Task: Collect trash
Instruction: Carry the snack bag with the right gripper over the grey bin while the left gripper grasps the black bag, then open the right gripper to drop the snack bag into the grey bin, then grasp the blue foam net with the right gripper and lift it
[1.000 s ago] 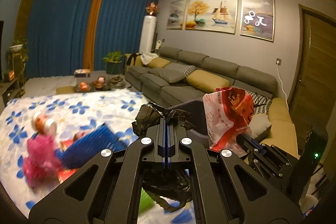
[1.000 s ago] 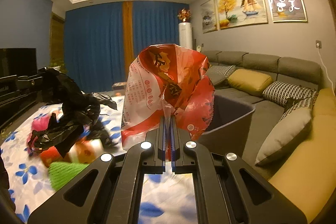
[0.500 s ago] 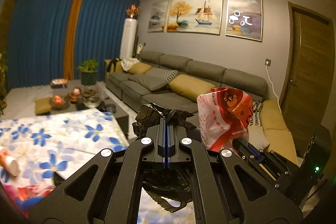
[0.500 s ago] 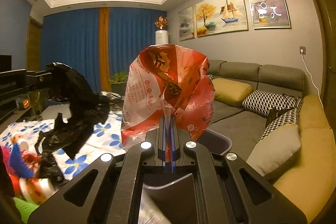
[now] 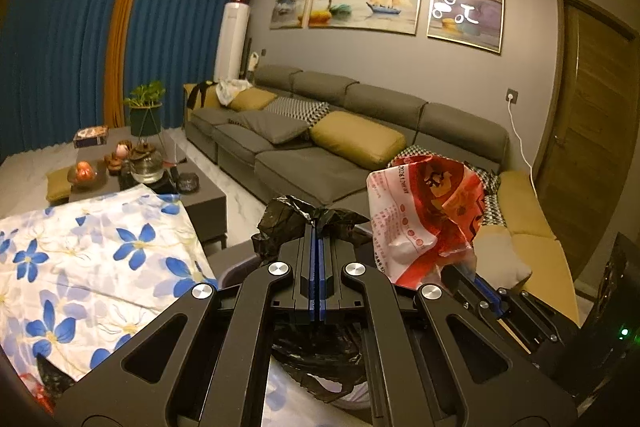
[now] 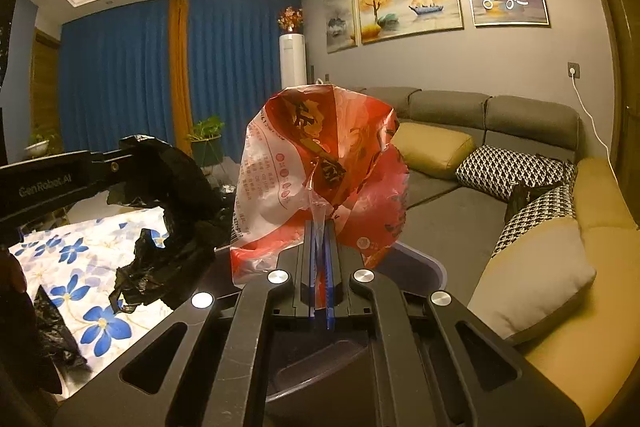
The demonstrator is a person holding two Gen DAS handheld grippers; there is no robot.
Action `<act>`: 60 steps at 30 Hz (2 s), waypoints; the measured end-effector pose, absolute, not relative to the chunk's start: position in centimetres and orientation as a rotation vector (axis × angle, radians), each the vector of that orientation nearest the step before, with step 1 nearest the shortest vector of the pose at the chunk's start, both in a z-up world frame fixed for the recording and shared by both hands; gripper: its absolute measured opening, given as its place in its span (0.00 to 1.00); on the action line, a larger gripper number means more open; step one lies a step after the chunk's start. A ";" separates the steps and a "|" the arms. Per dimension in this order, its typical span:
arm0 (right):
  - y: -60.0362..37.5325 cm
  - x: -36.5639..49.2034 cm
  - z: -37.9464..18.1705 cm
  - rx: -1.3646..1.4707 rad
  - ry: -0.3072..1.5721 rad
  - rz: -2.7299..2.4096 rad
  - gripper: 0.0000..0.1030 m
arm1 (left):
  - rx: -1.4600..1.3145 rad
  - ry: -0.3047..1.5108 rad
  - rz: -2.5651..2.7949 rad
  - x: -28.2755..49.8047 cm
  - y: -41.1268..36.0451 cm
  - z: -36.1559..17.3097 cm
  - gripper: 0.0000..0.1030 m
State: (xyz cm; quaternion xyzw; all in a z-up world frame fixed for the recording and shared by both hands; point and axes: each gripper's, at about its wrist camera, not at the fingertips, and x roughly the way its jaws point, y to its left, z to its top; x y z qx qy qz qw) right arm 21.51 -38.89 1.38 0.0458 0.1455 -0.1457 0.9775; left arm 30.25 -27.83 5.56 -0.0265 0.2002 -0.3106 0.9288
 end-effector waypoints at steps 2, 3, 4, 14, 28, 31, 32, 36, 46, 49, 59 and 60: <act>-39.2 21.7 1.2 0.099 0.297 -0.293 0.05 | -0.052 0.415 -0.641 30.7 -28.3 5.2 0.00; -39.4 21.9 1.1 0.106 0.302 -0.291 0.05 | -0.050 0.417 -0.642 30.8 -28.4 5.1 0.00; -39.4 22.0 1.0 0.108 0.307 -0.289 0.05 | -0.047 0.426 -0.646 31.1 -28.7 5.0 0.00; -40.1 23.6 0.1 0.131 0.341 -0.267 0.10 | -0.079 0.492 -0.683 32.8 -29.6 3.9 0.01; -40.2 21.7 0.5 0.162 0.347 -0.290 0.54 | -0.144 0.434 -0.527 30.1 -25.4 5.7 0.85; -38.8 19.5 1.4 0.133 0.312 -0.290 0.70 | -0.160 0.378 -0.468 27.2 -23.0 7.1 0.88; -38.3 18.7 1.7 0.131 0.301 -0.284 0.72 | -0.159 0.357 -0.435 25.8 -21.9 7.6 0.88; -35.9 15.8 2.3 0.131 0.279 -0.229 0.81 | -0.149 0.309 -0.356 21.3 -18.2 8.5 0.91; -28.0 10.6 2.1 0.100 0.285 -0.025 0.84 | -0.129 0.287 -0.115 11.4 -6.6 5.5 0.91; -24.8 10.1 1.6 0.076 0.304 0.045 0.84 | -0.145 0.296 -0.038 9.6 -3.5 4.3 0.91; -15.8 11.1 0.2 -0.021 0.351 0.211 0.84 | -0.174 0.326 0.154 7.3 4.2 1.9 0.91; -15.2 11.4 0.0 -0.028 0.355 0.219 0.84 | -0.177 0.325 0.160 7.2 4.7 1.8 0.91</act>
